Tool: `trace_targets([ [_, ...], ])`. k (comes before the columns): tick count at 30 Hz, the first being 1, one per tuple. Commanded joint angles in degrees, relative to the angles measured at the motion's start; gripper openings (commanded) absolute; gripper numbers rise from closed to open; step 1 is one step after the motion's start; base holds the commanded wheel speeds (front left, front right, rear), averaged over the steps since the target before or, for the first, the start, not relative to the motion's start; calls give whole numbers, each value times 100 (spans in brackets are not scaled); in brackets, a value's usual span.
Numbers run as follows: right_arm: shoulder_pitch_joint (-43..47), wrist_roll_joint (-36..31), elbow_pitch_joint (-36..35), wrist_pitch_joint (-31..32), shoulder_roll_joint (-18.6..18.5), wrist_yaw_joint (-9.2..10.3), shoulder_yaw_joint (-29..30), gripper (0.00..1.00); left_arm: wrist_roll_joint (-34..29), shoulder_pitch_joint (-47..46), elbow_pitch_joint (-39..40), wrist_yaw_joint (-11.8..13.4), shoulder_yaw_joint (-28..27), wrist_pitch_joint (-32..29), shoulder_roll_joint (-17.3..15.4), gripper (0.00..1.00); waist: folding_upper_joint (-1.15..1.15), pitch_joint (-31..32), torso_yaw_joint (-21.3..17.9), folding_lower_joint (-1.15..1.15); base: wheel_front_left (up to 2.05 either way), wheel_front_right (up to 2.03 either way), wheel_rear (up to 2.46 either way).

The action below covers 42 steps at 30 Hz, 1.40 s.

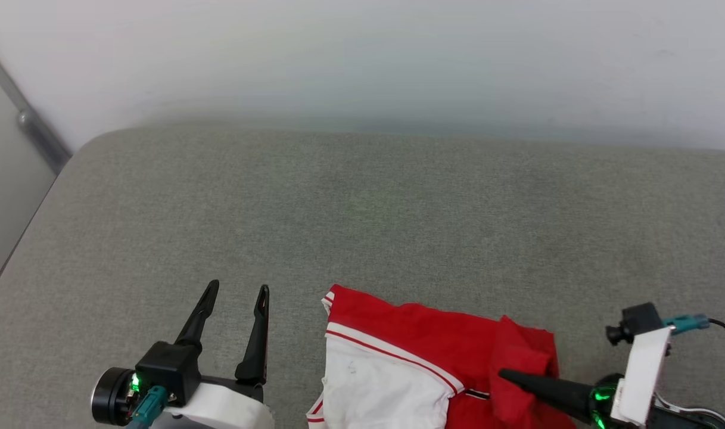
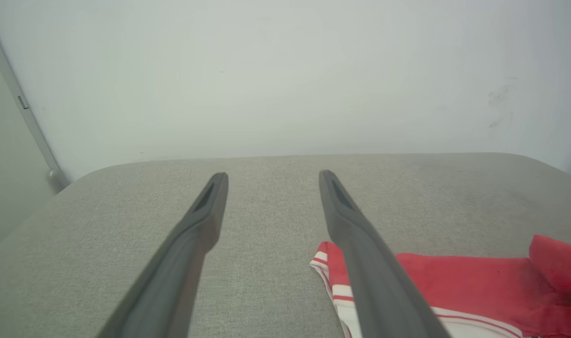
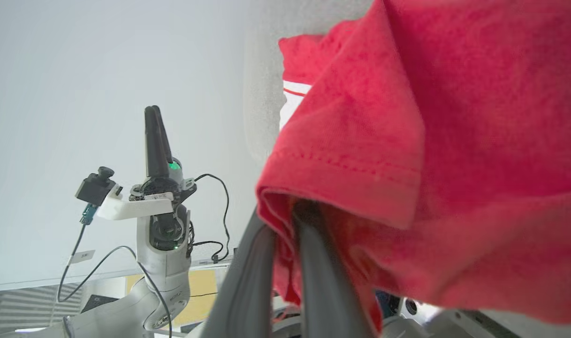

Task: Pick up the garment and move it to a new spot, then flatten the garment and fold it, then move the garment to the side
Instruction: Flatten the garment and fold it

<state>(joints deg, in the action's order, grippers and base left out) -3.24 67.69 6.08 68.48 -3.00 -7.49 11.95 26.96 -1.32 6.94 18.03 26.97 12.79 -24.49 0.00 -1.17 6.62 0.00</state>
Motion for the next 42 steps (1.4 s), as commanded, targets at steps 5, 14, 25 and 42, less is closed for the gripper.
trace_targets([
  [5, -291, 588, 214, -456, 18, 0, -901, 0, -7, -212, -43, -100, 27, 59, 59, 100, 0, -212, 283, 0, 0, 0, 0],
  [14, -1153, 886, 755, -1553, 13, 0, -2582, 0, -24, -532, -187, -241, 41, 165, 279, 100, 0, -816, 486, 0, 0, 0, 0],
  [25, -1645, 636, 1397, -2604, 13, 0, -3403, 100, -45, -740, -468, -439, -33, 226, 456, 100, 0, -1044, 491, 0, 0, 0, 0],
  [42, -1791, -2607, 279, -5289, -1273, 0, -4016, 100, -131, -499, -497, -441, -276, 249, 479, 100, 0, -689, -78, 0, 0, 0, 0],
])
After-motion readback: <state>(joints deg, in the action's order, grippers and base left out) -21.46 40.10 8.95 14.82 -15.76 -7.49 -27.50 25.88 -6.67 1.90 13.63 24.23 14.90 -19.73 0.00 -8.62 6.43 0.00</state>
